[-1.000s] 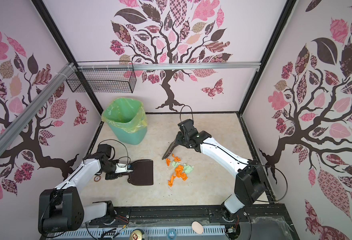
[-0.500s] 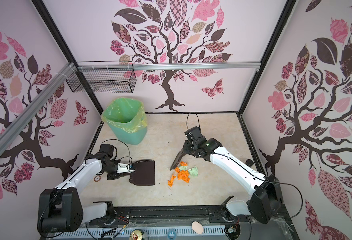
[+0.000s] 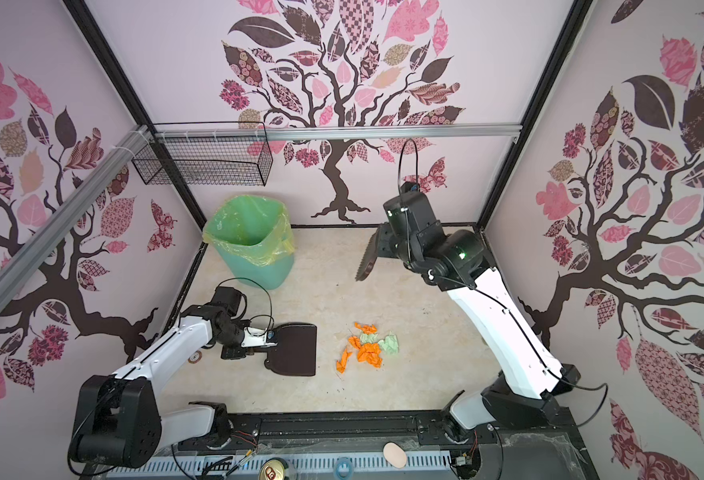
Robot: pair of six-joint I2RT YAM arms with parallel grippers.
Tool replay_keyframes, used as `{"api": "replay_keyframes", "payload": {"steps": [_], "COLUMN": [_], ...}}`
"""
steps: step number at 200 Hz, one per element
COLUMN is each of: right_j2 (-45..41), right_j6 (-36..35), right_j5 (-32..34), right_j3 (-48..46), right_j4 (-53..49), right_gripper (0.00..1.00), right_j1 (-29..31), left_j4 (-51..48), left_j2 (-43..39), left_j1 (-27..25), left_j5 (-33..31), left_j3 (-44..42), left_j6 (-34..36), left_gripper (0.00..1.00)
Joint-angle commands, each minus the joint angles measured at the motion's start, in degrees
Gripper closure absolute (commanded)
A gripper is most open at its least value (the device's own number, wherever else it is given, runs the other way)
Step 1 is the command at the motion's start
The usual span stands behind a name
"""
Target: Sweep away the paper scraps from the table
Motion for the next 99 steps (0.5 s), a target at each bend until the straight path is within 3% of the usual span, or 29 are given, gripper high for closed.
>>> {"api": "replay_keyframes", "payload": {"steps": [1, 42, 99], "right_j2": [6.0, 4.6, 5.8], "right_j6": [-5.3, -5.0, -6.9], "right_j5": [7.2, 8.8, 2.8], "right_j3": [-3.3, -20.9, -30.2], "right_j4": [-18.6, -18.5, -13.4], "right_gripper": [1.0, 1.0, 1.0], "right_j1": [-0.7, -0.8, -0.1], "left_j4": [-0.9, -0.5, 2.0], "left_j2": [-1.3, 0.8, 2.1], "left_j1": [-2.8, -7.4, -11.3], "left_j5": [-1.6, -4.3, -5.7], "left_j3": [1.2, 2.0, 1.5], "left_j6": [-3.4, -9.0, -14.7], "left_gripper": [0.8, 0.81, 0.81]}}
